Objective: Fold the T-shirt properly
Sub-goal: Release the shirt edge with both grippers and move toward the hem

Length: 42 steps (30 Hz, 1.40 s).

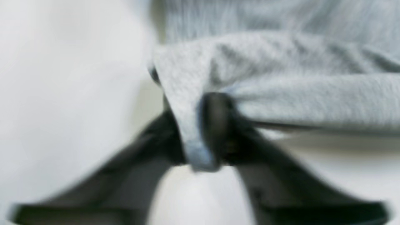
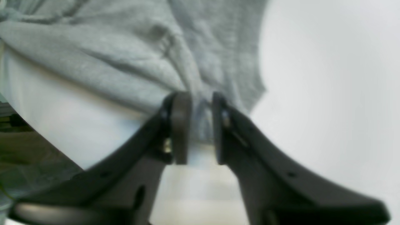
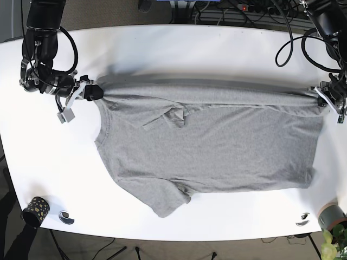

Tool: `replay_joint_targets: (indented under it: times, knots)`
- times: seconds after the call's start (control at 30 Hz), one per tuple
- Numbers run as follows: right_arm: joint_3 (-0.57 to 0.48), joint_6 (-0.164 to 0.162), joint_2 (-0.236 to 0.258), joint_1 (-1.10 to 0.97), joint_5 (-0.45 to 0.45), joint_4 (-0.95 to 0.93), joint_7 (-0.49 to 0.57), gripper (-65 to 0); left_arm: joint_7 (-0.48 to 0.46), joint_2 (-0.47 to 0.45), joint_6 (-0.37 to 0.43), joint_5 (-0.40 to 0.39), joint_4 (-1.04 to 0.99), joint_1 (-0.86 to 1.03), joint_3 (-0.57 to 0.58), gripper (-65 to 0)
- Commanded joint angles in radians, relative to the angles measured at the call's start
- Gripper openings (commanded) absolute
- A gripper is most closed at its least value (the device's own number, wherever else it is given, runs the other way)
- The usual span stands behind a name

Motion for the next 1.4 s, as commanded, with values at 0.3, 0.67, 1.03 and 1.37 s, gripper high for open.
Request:
replay_joint_targets:
  times: [0.3,0.67,1.03,1.37]
  knots:
    - [0.013,0.009,0.017,-0.062,0.025,0.146,0.006,-25.0,-0.006,-0.042,0.0,-0.037,0.107,0.038,-0.018,-20.7]
    - [0.014,0.0,-0.082,-0.016,-0.243,0.189,0.016,-24.1,-0.027,-0.037,0.009,-0.114,0.232,0.095,-0.008,-20.7]
    - [0.014,0.012,-0.185,-0.004,-0.435,0.184,0.026,-24.9,-0.21,-0.014,0.009,0.11,0.081,0.075,0.117,-21.1]
    - [0.013,0.012,-0.204,-0.01,-0.504,0.131,0.093,-50.3,-0.247,-0.017,0.006,0.119,-0.084,0.036,0.12,-21.1]
